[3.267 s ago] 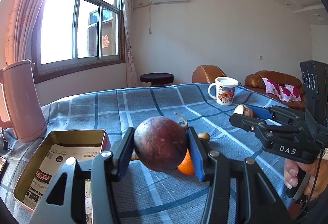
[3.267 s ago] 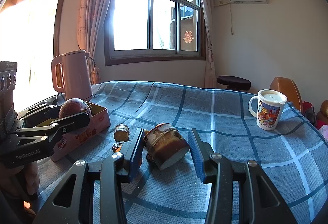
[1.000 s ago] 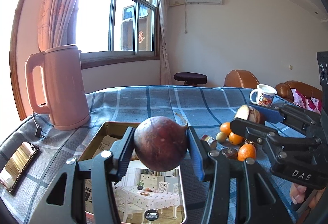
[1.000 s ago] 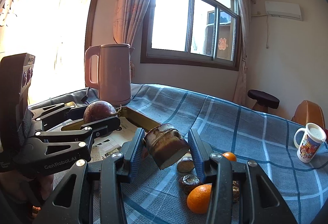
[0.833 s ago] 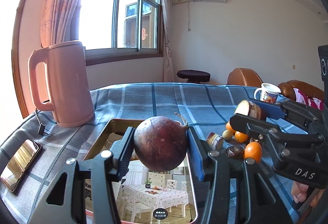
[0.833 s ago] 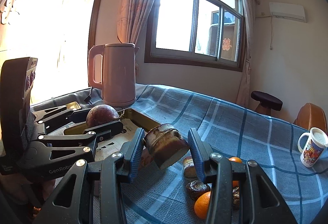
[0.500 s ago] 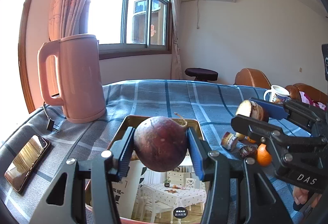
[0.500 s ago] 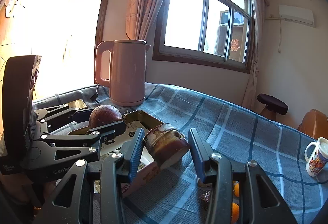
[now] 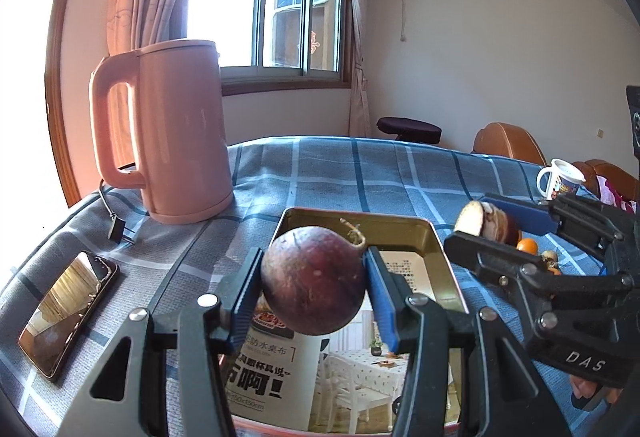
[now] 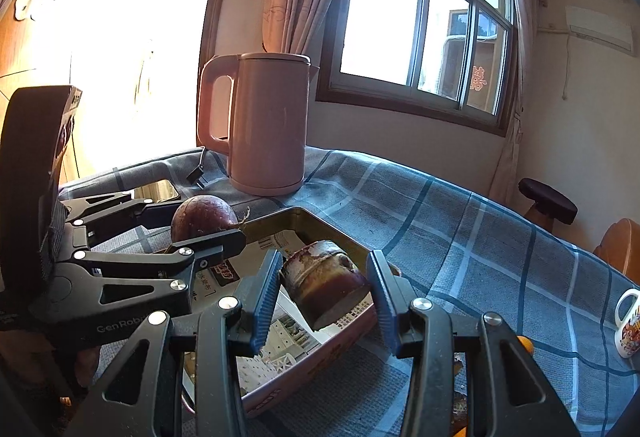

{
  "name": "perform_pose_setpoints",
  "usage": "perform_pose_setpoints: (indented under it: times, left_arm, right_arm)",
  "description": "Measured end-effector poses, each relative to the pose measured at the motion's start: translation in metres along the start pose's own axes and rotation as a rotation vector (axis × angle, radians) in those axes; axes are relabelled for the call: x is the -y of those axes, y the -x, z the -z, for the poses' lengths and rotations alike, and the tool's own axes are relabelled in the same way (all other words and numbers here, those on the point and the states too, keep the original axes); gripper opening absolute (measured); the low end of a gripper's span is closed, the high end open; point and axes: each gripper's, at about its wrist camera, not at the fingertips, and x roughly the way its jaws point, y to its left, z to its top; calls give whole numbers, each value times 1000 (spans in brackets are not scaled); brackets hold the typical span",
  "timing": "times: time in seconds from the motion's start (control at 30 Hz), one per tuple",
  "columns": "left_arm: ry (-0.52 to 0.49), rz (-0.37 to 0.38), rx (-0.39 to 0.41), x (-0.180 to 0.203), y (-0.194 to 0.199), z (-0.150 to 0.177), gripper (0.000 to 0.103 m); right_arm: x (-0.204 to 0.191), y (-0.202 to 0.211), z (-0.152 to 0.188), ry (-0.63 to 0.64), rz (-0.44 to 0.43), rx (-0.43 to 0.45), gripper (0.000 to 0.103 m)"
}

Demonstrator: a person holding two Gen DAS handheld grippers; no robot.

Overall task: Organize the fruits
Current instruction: 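Carry the passion fruit and the can with both grippers over the pink tin box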

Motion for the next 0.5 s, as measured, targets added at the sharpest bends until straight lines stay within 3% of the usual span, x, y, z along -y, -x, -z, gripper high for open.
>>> perform_pose_setpoints:
  times: [0.5]
  left_arm:
    - [-12,-11,-78,-8,-14,-2,52]
  right_arm:
    - [-10,-36,9,-17,-40,-92,46]
